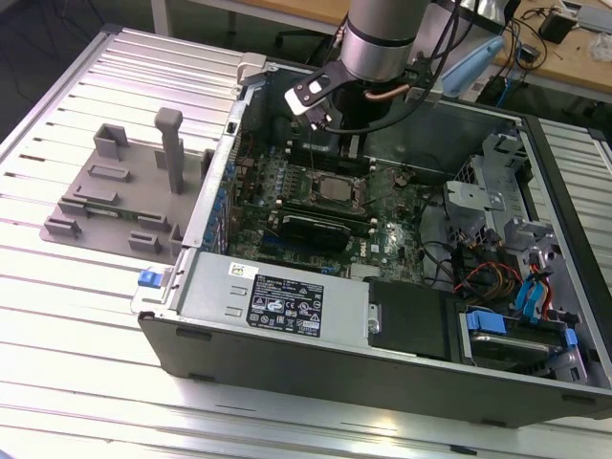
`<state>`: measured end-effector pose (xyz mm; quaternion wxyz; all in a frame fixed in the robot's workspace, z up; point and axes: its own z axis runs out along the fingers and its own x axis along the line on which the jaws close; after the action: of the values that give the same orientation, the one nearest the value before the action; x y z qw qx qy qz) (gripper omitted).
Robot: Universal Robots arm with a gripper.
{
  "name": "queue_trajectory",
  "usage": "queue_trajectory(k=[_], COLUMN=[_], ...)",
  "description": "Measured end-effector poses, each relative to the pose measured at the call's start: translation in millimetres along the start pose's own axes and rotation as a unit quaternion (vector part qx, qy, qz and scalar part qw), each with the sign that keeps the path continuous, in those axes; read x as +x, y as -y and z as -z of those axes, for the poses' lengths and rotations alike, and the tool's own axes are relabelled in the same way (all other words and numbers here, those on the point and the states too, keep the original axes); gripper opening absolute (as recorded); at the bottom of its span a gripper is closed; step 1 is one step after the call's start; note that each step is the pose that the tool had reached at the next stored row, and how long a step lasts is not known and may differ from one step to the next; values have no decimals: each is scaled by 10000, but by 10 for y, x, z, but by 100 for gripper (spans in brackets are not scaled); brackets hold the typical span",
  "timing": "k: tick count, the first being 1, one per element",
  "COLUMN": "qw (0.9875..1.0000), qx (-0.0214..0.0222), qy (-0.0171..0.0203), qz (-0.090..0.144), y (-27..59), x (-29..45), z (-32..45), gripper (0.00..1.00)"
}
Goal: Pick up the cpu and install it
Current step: 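Place the cpu into insertion slot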
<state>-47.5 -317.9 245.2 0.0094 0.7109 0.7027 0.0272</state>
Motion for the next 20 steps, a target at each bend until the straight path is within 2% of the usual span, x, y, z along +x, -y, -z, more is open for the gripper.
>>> queue_trajectory(k=[4, 6, 8, 16, 20], qw=[10000, 10000, 10000, 10000, 10000], qx=[2, 68, 67, 67, 67], qy=[0, 3, 1, -3, -4], qz=[0, -2, -2, -2, -2], y=[-1, -19, -20, -12, -7], x=[0, 0, 0, -25, -34], z=[1, -1, -4, -176, -317], gripper=[11, 11, 11, 11, 11])
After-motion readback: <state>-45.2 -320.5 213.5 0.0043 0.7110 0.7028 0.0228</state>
